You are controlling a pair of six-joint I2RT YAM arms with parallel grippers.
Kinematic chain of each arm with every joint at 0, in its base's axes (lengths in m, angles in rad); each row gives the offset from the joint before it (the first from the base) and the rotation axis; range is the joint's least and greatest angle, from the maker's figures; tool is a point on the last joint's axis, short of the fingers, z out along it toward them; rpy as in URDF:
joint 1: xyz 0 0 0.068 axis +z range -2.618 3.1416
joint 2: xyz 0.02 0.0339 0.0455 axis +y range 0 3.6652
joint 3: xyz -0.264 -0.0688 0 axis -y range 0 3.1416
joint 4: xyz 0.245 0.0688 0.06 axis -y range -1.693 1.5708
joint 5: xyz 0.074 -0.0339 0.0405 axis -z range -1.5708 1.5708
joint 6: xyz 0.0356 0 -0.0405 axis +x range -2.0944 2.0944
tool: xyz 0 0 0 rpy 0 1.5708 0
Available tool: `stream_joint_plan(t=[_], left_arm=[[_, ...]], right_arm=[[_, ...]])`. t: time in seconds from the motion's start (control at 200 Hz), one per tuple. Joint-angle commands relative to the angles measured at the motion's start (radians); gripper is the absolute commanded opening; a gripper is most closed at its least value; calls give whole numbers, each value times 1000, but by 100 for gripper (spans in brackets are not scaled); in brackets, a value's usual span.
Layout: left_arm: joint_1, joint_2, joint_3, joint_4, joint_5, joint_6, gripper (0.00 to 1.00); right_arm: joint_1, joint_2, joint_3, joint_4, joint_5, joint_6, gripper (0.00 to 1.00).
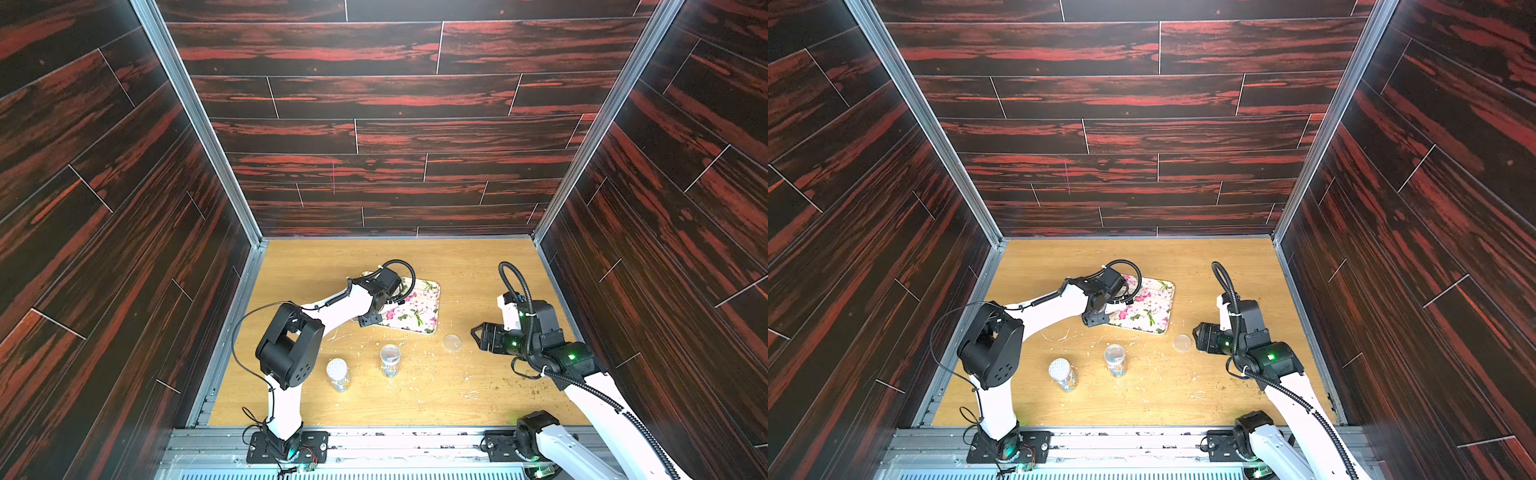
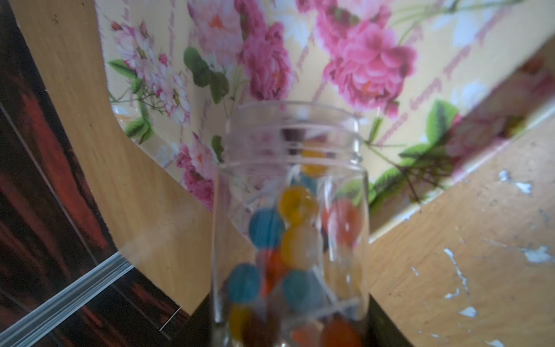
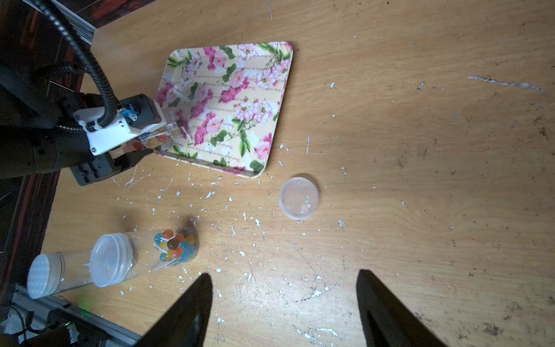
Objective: Pour the candies out of the jar
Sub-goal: 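Pour the candies out of the jar onto the tray.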
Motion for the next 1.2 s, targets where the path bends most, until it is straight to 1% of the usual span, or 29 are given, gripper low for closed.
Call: stream_joint_plan(t=[0.0, 0.306, 0.471, 0.611, 0.932, 1.042, 1.192], left_arm=[[-6, -5, 38, -36, -67, 49, 44], [-17, -8, 51, -38, -132, 115, 44], [-22, -16, 51, -31, -148, 134, 44], [-34, -13, 52, -29, -185, 184, 44], [-54, -12, 102, -44, -237, 254, 45], [-56, -24, 125, -58, -224, 254, 45], [-61, -9, 78, -47, -234, 272, 45]], right_arm=[[-4, -12, -14, -3, -11, 15, 78], [-4, -29, -24, -3, -6, 24, 78], [-3, -27, -27, 0, -10, 25, 78], [-4, -28, -30, 2, -11, 25, 78], [-4, -29, -30, 2, -11, 25, 78], [-4, -29, -32, 3, -7, 26, 78], [-4, -28, -35, 6, -8, 29, 78]])
